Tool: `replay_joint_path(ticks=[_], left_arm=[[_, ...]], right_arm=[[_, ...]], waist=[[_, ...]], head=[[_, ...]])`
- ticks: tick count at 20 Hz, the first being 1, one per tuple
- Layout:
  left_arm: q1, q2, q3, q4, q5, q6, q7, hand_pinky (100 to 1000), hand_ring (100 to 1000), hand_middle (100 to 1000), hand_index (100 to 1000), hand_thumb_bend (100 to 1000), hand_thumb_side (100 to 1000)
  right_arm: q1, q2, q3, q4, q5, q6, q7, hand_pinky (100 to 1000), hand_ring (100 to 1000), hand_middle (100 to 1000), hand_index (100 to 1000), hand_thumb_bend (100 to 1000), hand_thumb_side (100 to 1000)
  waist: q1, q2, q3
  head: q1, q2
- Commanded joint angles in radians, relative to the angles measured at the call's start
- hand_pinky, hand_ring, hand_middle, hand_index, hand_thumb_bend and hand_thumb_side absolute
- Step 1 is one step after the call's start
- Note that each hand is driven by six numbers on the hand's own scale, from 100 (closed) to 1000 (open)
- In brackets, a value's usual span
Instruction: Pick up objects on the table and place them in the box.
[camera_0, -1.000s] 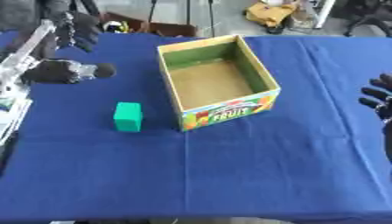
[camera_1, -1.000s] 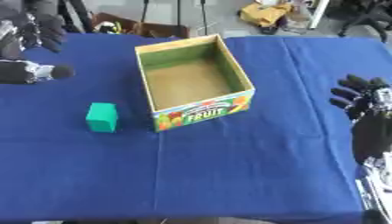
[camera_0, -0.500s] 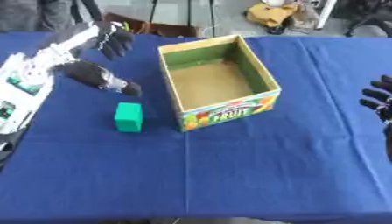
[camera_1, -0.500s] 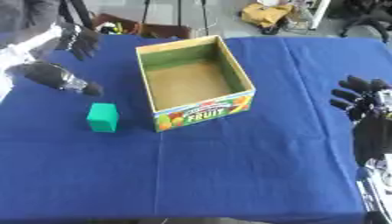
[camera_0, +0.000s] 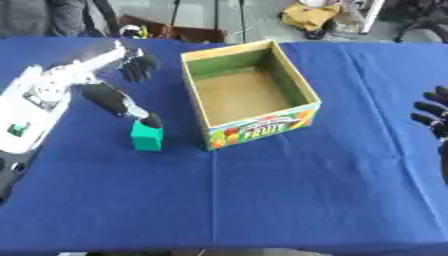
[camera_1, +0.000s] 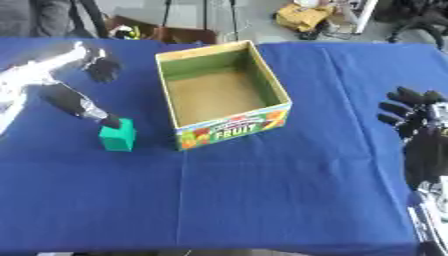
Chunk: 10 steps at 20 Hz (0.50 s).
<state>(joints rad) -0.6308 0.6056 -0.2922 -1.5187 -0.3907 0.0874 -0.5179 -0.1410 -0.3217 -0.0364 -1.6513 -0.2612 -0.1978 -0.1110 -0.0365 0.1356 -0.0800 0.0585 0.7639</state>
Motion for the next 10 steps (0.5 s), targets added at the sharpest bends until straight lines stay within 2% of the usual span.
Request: replay_joint_path(ticks=[1, 10], left_arm=[[-0.014, 0.006, 0.007, -0.002, -0.05, -0.021, -0.023, 658, 627, 586, 776, 959, 368], [-0.006, -0.016, 0.023, 0.002, -0.195, -0.075, -0.053, 664, 635, 596, 783, 945, 371]], right_arm=[[-0.01, -0.029, -0.004, -0.008, 0.004, -0.002, 0.002, 747, 756, 738, 817, 100, 1000], [-0.009, -0.028, -0.004, -0.009, 0.004, -0.002, 0.001, 747, 756, 737, 817, 100, 1000]], waist=[[0.0, -0.015, 0.001], [-0.001, -0.014, 0.001]], head=[[0.002, 0.005], [0.002, 0.004]])
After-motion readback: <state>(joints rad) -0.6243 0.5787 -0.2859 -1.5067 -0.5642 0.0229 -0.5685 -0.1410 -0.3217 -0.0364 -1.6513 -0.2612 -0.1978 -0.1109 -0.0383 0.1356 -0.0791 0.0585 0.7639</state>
